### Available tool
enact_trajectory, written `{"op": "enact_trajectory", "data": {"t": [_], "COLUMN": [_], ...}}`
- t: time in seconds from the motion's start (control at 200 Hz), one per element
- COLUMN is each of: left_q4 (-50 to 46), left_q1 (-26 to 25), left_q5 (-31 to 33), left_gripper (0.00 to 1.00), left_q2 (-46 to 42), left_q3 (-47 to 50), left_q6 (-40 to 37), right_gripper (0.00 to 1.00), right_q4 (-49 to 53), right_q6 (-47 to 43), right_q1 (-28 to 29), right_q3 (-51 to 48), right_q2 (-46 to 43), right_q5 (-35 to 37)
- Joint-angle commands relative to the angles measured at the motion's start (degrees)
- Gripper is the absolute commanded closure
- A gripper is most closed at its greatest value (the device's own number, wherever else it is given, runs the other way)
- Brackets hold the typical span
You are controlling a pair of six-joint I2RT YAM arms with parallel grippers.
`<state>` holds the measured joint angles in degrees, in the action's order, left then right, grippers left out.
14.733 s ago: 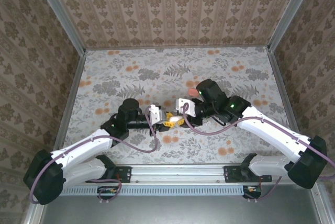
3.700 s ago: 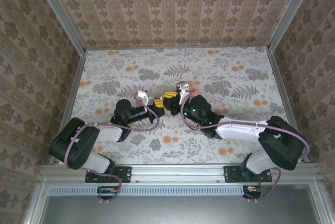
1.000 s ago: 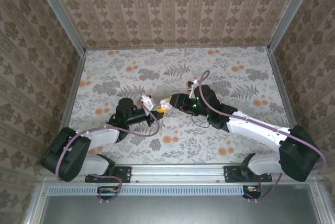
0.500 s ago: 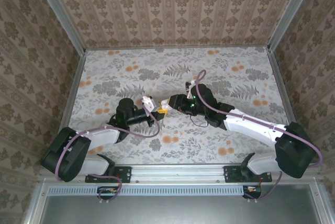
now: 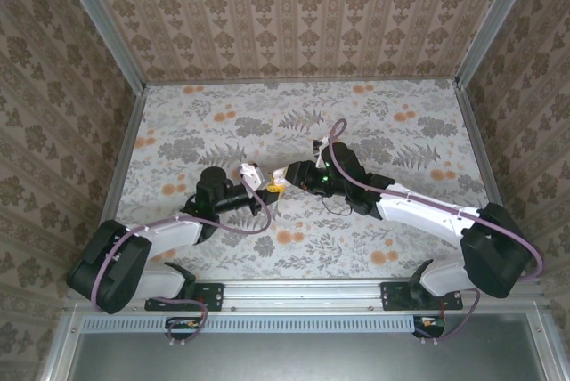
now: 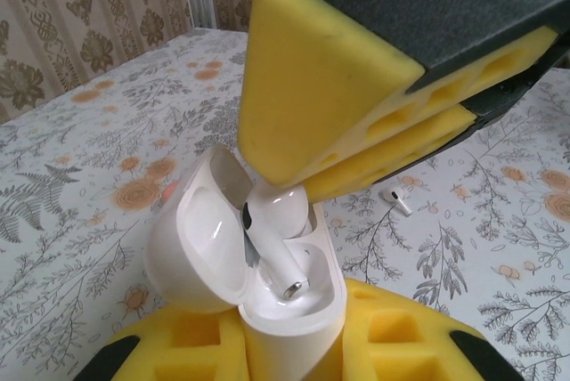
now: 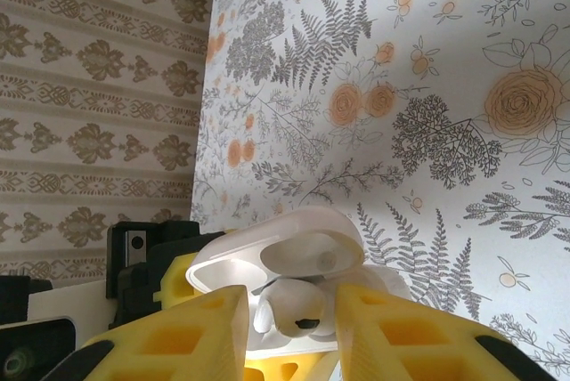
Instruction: Insert the wireless bluetooth earbuds into the charging case
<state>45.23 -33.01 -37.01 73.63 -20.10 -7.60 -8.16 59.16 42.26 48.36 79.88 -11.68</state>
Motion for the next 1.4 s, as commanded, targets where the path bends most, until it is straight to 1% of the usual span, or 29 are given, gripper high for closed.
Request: {"op": "enact_trajectory", "data": {"t": [0.0, 0.47, 0.965, 1.395], "left_q4": [1.8, 1.2, -0.8, -1.6], "left_q1": [-0.6, -0.7, -0.7, -0.8], "left_q5": [-1.7, -1.3, -0.4, -0.2], "left_gripper": [0.93, 0.93, 0.93, 0.93], "left_q2": [-1.6, -2.0, -3.6, -4.0], "left_q3": [0.1, 0.1, 0.1, -0.1], "left_q6": [-1.4, -1.2, -1.5, -1.8], "right_gripper": [0.68, 0.7, 0.69, 0.76], "right_q4": [-2.4, -5.5, -0.9, 0.9], "right_q6": [0.2, -0.9, -0.8, -1.9], "right_q1": [0.0, 0.6, 1.1, 1.9], "right_q3": [1.3, 0.6, 2.1, 3.1], "right_q2": [1.7, 1.3, 2.3, 2.7], "right_q5": [-1.9, -2.5, -2.7, -1.6]}}
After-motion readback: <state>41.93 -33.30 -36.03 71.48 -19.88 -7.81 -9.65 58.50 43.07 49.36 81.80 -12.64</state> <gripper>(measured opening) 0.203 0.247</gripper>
